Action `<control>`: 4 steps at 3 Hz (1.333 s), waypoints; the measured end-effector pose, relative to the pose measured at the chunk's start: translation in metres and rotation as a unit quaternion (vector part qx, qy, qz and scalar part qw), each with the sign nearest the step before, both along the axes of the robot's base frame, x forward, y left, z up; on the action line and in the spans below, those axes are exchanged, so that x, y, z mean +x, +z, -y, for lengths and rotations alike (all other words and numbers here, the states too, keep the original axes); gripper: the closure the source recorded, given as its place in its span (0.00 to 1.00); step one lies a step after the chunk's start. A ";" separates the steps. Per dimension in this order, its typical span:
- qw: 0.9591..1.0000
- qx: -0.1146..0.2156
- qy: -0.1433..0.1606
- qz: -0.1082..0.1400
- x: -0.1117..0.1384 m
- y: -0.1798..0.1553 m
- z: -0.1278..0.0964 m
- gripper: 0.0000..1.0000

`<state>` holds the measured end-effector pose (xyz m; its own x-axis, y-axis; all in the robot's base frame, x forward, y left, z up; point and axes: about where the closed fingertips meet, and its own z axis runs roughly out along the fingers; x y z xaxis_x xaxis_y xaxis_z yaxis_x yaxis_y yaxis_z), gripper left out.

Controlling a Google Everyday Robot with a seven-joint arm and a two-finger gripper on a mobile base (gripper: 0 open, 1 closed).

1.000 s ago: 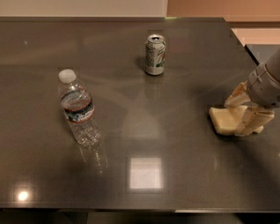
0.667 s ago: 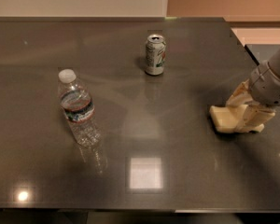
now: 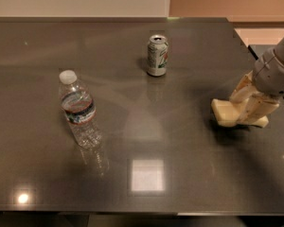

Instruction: Pick sponge

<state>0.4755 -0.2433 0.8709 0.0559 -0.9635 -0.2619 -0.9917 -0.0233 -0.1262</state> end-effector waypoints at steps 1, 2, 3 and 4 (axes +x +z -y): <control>1.000 -0.001 -0.004 0.001 0.004 0.020 -0.010 1.00; 1.000 -0.004 -0.009 0.001 0.006 0.041 -0.022 1.00; 1.000 0.015 -0.014 0.011 0.009 0.072 -0.036 1.00; 1.000 0.015 -0.014 0.011 0.009 0.072 -0.036 1.00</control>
Offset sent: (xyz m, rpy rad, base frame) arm 0.0051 0.0337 0.0649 -0.0191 0.0167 -0.0249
